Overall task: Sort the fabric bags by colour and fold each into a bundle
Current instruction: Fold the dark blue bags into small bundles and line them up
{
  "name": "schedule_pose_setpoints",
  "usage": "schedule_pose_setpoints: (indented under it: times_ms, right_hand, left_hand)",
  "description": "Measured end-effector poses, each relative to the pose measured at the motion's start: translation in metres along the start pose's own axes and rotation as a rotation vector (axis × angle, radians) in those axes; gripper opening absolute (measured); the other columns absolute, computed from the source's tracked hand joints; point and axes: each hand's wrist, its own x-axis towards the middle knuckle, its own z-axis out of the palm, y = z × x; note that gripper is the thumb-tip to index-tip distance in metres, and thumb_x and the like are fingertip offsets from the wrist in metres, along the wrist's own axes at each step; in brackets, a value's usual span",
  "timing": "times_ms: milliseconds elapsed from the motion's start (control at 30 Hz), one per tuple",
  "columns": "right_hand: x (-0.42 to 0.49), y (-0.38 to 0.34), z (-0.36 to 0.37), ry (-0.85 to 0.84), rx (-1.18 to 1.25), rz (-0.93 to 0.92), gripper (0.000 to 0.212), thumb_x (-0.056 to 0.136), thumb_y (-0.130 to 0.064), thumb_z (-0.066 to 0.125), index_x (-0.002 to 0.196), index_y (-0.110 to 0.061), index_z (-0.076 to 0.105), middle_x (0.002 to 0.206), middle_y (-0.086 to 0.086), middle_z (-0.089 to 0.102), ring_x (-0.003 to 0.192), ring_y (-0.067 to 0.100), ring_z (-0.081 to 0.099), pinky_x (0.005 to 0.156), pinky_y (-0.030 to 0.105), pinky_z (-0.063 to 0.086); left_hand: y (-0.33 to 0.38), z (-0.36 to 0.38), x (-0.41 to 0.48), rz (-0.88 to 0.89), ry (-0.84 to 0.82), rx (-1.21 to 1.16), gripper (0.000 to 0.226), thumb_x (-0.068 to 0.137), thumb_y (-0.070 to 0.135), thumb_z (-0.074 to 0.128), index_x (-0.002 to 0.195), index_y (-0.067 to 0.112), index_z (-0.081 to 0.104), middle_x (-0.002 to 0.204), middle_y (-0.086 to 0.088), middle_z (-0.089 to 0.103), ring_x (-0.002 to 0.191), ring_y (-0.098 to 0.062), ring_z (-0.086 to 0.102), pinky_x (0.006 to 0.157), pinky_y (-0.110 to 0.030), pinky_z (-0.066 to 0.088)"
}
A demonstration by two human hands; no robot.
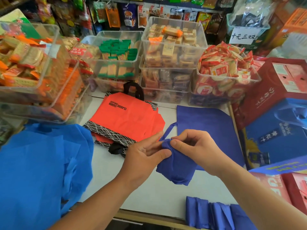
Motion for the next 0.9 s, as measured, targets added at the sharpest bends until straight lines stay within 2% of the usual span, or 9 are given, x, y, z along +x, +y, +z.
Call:
schedule_pose_setpoints:
  times_ms: [167,267,433,533,633,767,900]
  right_hand:
    - [-0.001,0.008,0.005,0.043,0.137,0.038,0.01,0.091,-0.021,0.076,0.084,-0.014,0.078,0.094,0.014,0.078,0.093,0.037,0.074,0.085,0.05,0.062]
    - [-0.003,0.009,0.004,0.054,0.195,0.067,0.016,0.085,-0.027,0.078,0.085,-0.011,0.077,0.094,0.018,0.077,0.092,0.041,0.073,0.082,0.051,0.061]
    - [-0.003,-0.001,-0.007,0.06,0.16,0.04,0.015,0.081,-0.027,0.08,0.082,-0.011,0.079,0.09,0.015,0.078,0.087,0.035,0.075,0.08,0.045,0.063]
    - [-0.004,-0.001,-0.009,0.062,0.152,0.038,0.017,0.079,-0.029,0.08,0.081,-0.012,0.079,0.09,0.015,0.078,0.087,0.035,0.074,0.081,0.046,0.062]
    - [-0.004,-0.002,-0.01,0.028,0.205,0.051,0.018,0.08,-0.03,0.08,0.083,-0.012,0.077,0.095,0.018,0.077,0.091,0.037,0.074,0.085,0.05,0.061]
    - [-0.003,-0.002,-0.005,0.009,0.201,0.059,0.018,0.082,-0.028,0.079,0.081,-0.011,0.077,0.094,0.018,0.077,0.09,0.036,0.074,0.082,0.046,0.061]
    - [-0.006,0.004,-0.003,-0.027,0.155,0.099,0.02,0.086,-0.024,0.078,0.082,-0.004,0.074,0.092,0.024,0.075,0.094,0.048,0.07,0.082,0.05,0.059]
  left_hand:
    - [-0.004,0.007,0.002,-0.017,0.12,-0.111,0.031,0.083,-0.004,0.078,0.112,0.008,0.07,0.105,-0.008,0.079,0.1,-0.02,0.075,0.084,-0.026,0.06]
    - [-0.004,0.008,0.003,-0.015,0.101,-0.09,0.021,0.086,0.001,0.076,0.107,0.006,0.075,0.103,-0.009,0.079,0.1,-0.023,0.075,0.083,-0.028,0.06]
    - [-0.007,0.013,-0.003,0.02,-0.022,-0.038,0.027,0.097,0.009,0.065,0.123,0.009,0.073,0.119,-0.005,0.076,0.115,-0.023,0.071,0.098,-0.034,0.057]
    - [-0.005,0.014,-0.004,0.04,-0.038,0.016,0.025,0.097,0.012,0.065,0.12,0.014,0.074,0.116,-0.003,0.077,0.114,-0.023,0.071,0.095,-0.032,0.058]
    - [0.001,0.014,0.0,0.089,-0.032,0.067,0.025,0.099,0.01,0.065,0.119,0.017,0.076,0.117,0.0,0.077,0.114,-0.023,0.07,0.096,-0.035,0.058]
    - [0.003,0.014,0.001,0.11,0.007,0.072,0.024,0.097,0.007,0.066,0.112,0.019,0.08,0.119,0.002,0.075,0.115,-0.022,0.069,0.098,-0.037,0.057]
    - [-0.004,0.013,-0.004,0.066,0.02,0.036,0.025,0.092,0.004,0.072,0.107,0.021,0.082,0.116,0.0,0.076,0.114,-0.024,0.07,0.099,-0.037,0.056]
